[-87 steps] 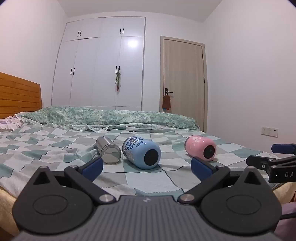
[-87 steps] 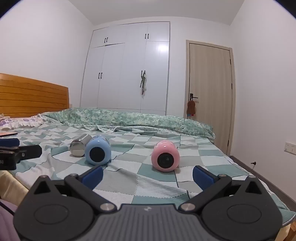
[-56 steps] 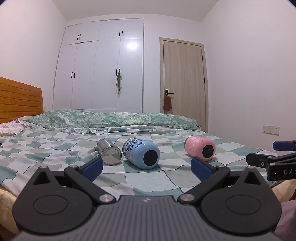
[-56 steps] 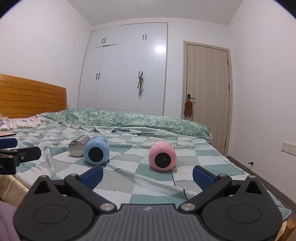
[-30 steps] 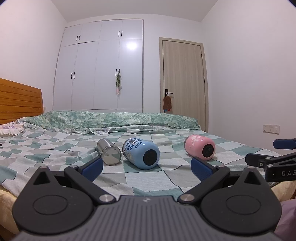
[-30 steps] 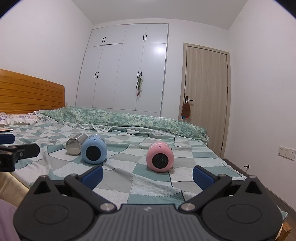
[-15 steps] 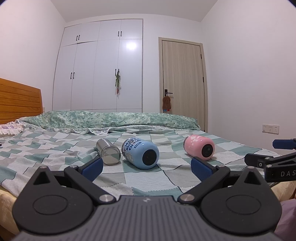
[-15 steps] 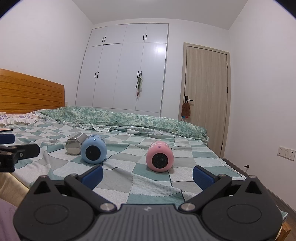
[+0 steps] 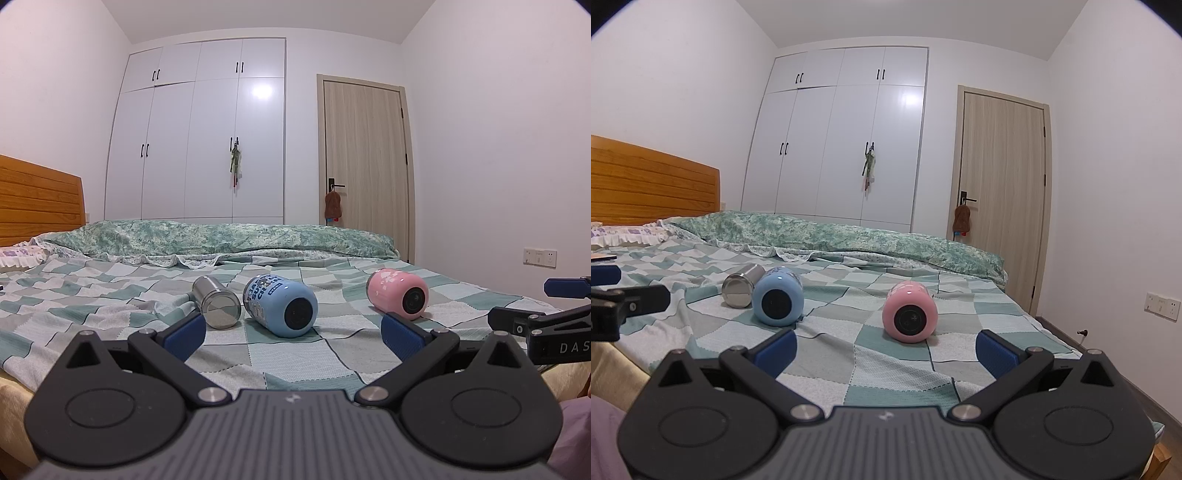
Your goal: Flip cup upright
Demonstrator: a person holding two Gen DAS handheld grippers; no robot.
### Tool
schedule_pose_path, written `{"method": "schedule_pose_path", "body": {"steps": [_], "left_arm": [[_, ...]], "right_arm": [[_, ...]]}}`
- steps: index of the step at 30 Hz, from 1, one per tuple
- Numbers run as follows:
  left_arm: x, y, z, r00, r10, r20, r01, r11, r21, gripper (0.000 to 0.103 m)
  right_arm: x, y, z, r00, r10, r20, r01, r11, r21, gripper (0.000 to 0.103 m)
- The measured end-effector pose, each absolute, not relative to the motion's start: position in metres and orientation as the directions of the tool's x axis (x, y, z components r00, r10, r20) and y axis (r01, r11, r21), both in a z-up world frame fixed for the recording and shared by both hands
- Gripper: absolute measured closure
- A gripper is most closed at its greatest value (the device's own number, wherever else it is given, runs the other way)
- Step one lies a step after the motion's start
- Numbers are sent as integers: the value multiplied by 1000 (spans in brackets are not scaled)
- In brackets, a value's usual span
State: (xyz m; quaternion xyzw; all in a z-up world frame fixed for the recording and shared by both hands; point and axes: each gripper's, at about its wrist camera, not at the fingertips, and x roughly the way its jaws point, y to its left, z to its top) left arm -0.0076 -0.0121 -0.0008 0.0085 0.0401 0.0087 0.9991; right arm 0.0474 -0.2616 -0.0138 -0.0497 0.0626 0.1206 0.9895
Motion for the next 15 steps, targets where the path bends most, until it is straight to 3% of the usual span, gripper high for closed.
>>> {"method": "schedule_pose_path", "body": {"steps": [15], "left_arm": [[12, 7, 28, 992, 36, -117, -39, 999, -21, 0]], "right_arm": [[77, -255, 5, 948, 277, -158, -287, 957, -46, 0]]}}
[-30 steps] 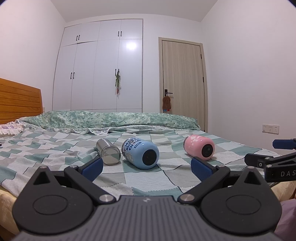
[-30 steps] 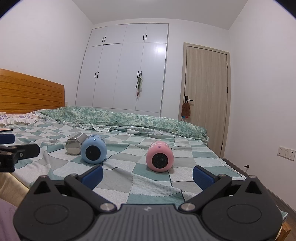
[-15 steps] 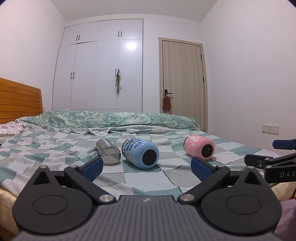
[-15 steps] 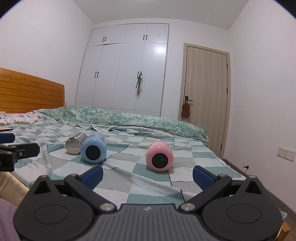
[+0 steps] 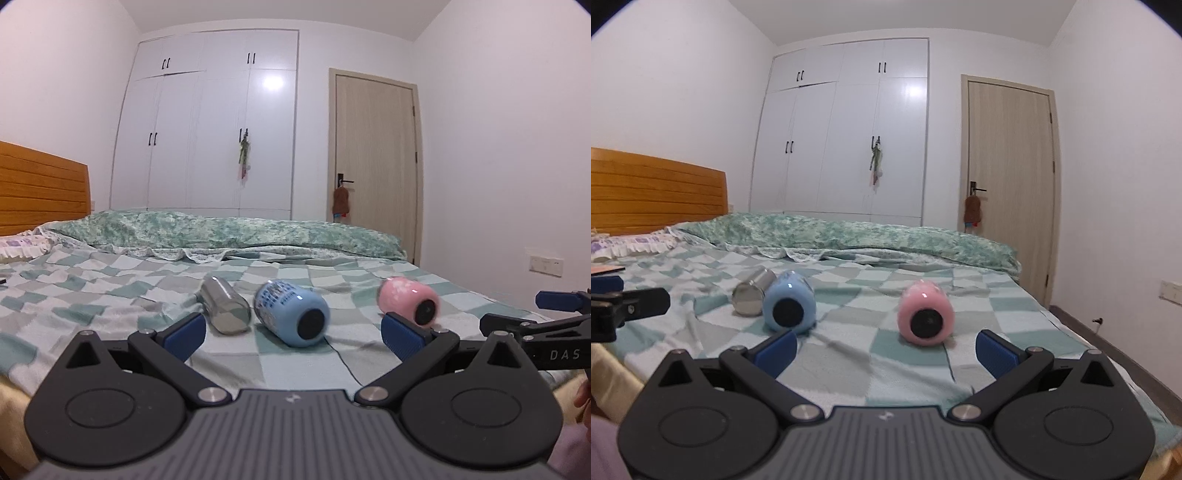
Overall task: Flip cup upright
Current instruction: 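Move the right tool down toward the silver bottle lying on its side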
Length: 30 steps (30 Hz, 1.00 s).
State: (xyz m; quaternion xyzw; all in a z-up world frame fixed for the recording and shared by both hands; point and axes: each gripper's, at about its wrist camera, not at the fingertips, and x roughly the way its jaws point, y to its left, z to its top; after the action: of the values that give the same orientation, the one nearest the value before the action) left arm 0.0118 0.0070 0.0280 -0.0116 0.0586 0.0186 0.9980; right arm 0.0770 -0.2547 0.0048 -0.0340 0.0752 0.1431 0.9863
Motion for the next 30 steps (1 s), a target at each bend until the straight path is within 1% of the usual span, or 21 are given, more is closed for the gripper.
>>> {"method": "schedule_pose_path", "body": {"steps": [2, 5, 12, 15, 21, 30], "left_arm": [[23, 14, 38, 991, 41, -127, -44, 999, -19, 0], [50, 27, 54, 984, 59, -167, -61, 998, -9, 0], [130, 59, 76, 932, 150, -331, -151, 988, 22, 0], [163, 73, 81, 905, 162, -393, -168, 986, 20, 0], [229, 99, 85, 834, 143, -532, -191, 981, -36, 0], [331, 124, 71, 720, 190, -667, -266, 964, -13, 0]], "right_arm": [[92, -247, 14, 942, 295, -158, -306, 951, -51, 0], [121, -231, 27, 931, 325, -164, -336, 941, -44, 0], [196, -186, 49, 902, 385, -197, -400, 916, -40, 0], [232, -168, 52, 887, 406, -221, -425, 904, -41, 0], [297, -134, 52, 855, 437, -280, -470, 880, -64, 0], [386, -97, 49, 808, 457, -372, -506, 862, -40, 0]]}}
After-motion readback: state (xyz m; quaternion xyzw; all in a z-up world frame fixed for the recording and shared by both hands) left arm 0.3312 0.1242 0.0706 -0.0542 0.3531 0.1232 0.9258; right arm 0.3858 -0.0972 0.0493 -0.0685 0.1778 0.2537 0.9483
